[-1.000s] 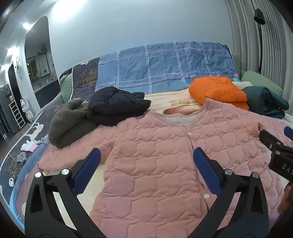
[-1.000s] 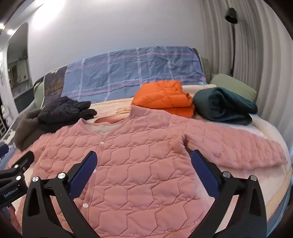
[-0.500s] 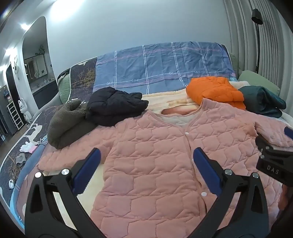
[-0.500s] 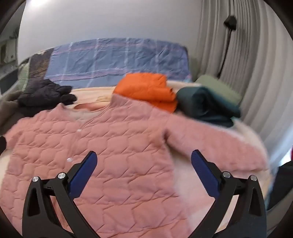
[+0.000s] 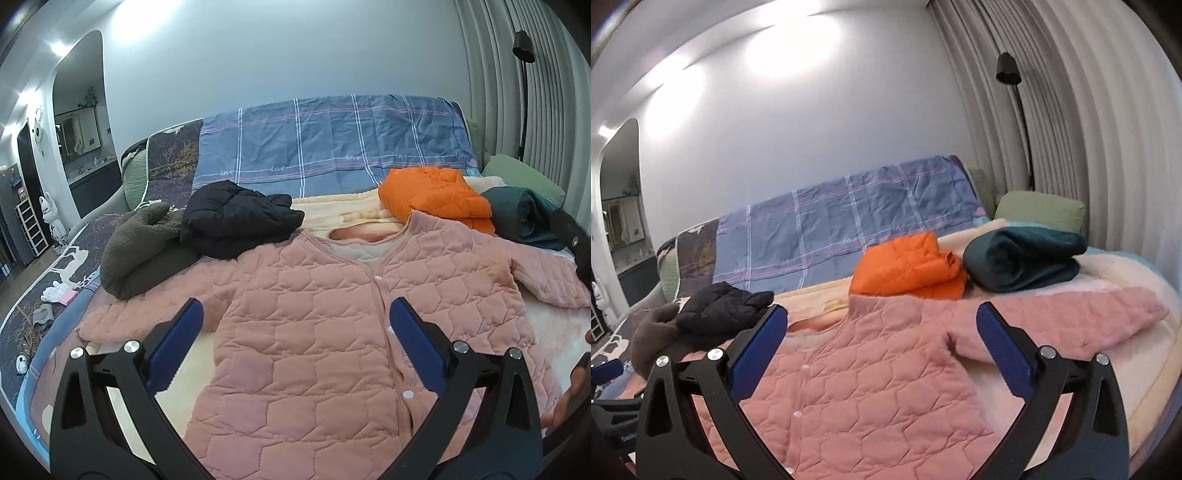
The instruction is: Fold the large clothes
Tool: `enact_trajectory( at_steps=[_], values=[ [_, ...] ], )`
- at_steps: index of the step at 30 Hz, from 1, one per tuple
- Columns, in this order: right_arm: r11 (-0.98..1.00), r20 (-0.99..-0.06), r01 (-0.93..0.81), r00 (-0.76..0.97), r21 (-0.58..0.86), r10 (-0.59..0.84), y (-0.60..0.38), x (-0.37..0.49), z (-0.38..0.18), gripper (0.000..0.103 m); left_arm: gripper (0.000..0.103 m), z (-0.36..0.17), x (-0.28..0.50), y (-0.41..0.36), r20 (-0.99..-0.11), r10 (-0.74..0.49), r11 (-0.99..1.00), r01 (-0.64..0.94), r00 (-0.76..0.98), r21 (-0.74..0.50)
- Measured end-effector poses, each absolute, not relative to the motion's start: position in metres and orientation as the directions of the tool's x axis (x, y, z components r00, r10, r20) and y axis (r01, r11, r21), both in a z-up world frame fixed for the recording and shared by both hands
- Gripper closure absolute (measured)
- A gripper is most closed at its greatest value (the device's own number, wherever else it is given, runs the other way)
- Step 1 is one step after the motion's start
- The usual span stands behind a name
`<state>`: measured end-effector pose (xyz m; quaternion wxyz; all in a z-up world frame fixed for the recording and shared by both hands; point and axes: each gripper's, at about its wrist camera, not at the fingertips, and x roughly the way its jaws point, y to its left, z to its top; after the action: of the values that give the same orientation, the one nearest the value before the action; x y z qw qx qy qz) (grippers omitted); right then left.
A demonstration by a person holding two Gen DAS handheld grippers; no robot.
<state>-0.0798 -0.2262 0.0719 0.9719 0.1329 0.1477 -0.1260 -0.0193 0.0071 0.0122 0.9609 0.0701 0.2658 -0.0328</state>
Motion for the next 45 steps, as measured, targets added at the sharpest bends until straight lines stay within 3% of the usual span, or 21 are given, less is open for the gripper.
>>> enact_trajectory(
  at_steps=[7,14,24,30,45],
  values=[
    [0.968,-0.488,0.243,0.854,0.066,-0.181,-0.208,-0.055,0.062,0.001,0.002,0.012,-0.024,0.003,-0.481,0.028,0.982,0.065,0.876,0.175],
    [0.982,-0.528,0.177,0.841,0.060,-0.119,-0.200,-0.058,0.057,0.001,0.002,0.013,-0.026,0.005,-0.473,0.036,0.982,0.057,0.880,0.181],
    [0.983,-0.494,0.180,0.857,0.023,-0.145,-0.194,-0.062,0.063,0.001,0.002,-0.002,-0.019,0.012,-0.529,-0.085,0.984,0.153,0.844,0.086],
    [0.982,-0.527,0.183,0.840,0.051,-0.129,-0.198,-0.057,0.061,0.001,0.002,-0.007,-0.022,0.014,-0.494,-0.145,0.978,0.200,0.857,0.059],
    [0.981,-0.542,0.180,0.833,0.074,-0.112,-0.203,-0.056,0.058,0.001,0.002,-0.013,-0.019,0.006,-0.551,-0.194,0.962,0.267,0.812,0.055]
  ],
)
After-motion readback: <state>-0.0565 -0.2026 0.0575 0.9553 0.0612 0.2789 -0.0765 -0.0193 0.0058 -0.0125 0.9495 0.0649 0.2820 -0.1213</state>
